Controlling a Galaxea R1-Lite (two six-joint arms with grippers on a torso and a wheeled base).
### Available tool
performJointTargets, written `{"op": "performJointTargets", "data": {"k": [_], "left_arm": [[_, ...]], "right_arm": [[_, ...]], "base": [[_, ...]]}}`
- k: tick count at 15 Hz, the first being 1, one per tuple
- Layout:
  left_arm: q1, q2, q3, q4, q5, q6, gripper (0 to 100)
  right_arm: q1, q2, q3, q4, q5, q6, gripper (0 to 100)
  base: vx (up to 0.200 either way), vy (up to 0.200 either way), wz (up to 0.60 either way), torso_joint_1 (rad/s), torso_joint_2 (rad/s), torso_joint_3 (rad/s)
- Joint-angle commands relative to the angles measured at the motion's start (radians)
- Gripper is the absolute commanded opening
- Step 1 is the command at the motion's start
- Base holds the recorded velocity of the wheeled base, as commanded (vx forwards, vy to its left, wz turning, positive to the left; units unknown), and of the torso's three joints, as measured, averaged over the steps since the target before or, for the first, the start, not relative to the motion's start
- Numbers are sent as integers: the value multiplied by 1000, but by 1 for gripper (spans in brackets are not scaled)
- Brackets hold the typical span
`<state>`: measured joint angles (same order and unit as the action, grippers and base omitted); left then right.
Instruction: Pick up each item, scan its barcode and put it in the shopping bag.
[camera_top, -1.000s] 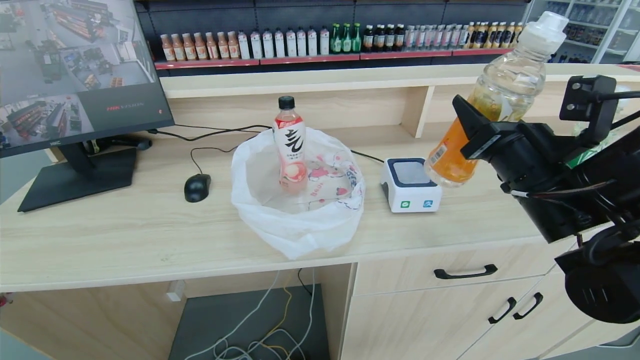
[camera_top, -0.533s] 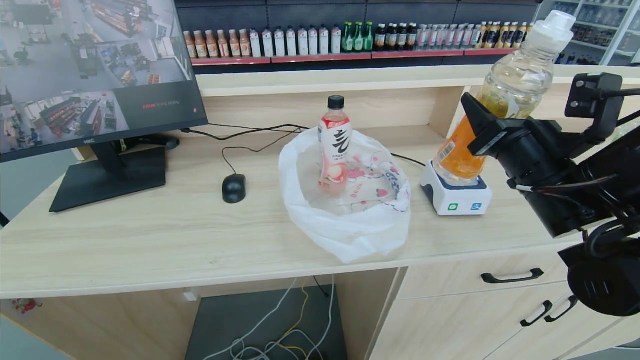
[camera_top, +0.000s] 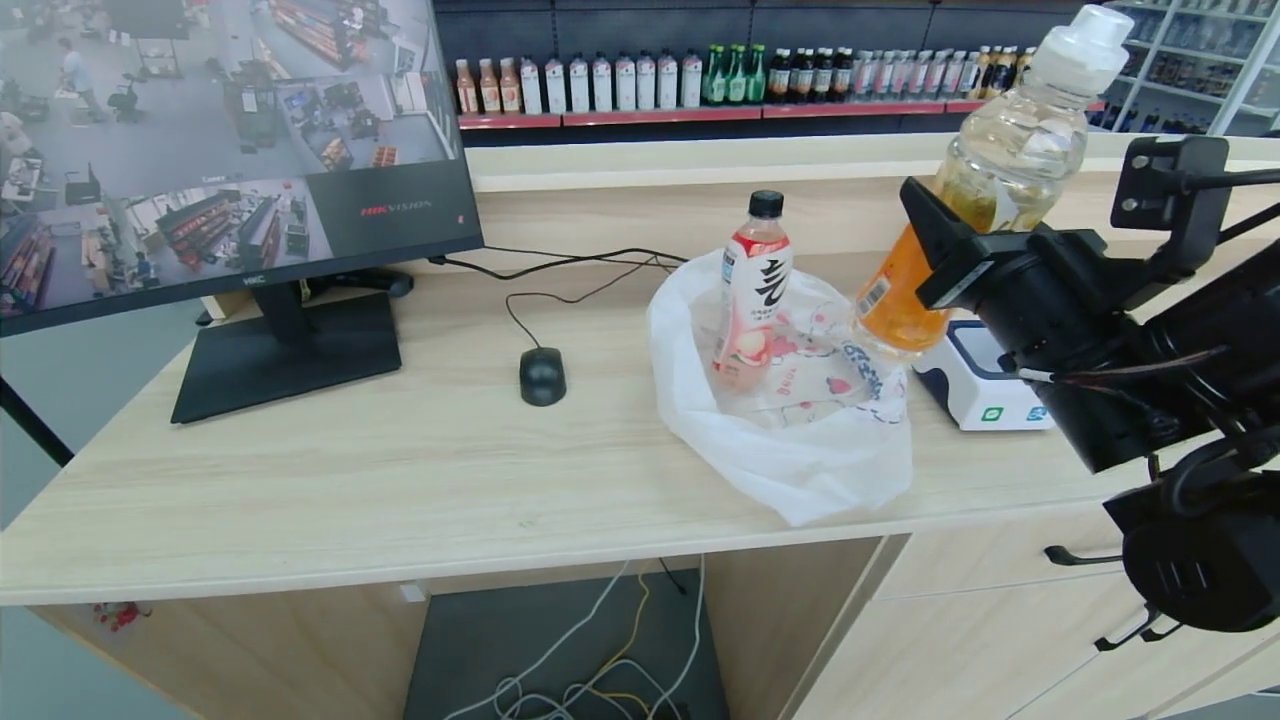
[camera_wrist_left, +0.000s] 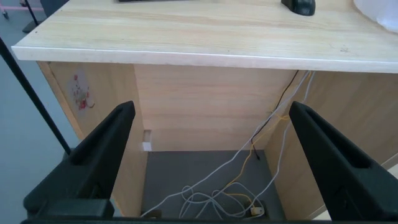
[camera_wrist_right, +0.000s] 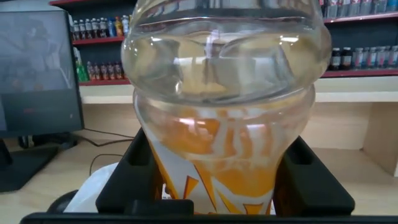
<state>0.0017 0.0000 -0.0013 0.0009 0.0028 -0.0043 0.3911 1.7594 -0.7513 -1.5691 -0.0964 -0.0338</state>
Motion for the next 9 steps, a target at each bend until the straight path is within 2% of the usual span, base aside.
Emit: {"op": "performJointTargets", "data": {"k": [1, 9], "left_arm": [[0, 0, 0, 1, 0, 0, 100], [0, 0, 0, 1, 0, 0, 100]], "right_arm": [[26, 15, -11, -2, 0, -8, 0], [34, 123, -89, -2, 3, -1, 0]], "base": [[0, 0, 0, 0, 0, 0], [0, 0, 0, 0, 0, 0]]}}
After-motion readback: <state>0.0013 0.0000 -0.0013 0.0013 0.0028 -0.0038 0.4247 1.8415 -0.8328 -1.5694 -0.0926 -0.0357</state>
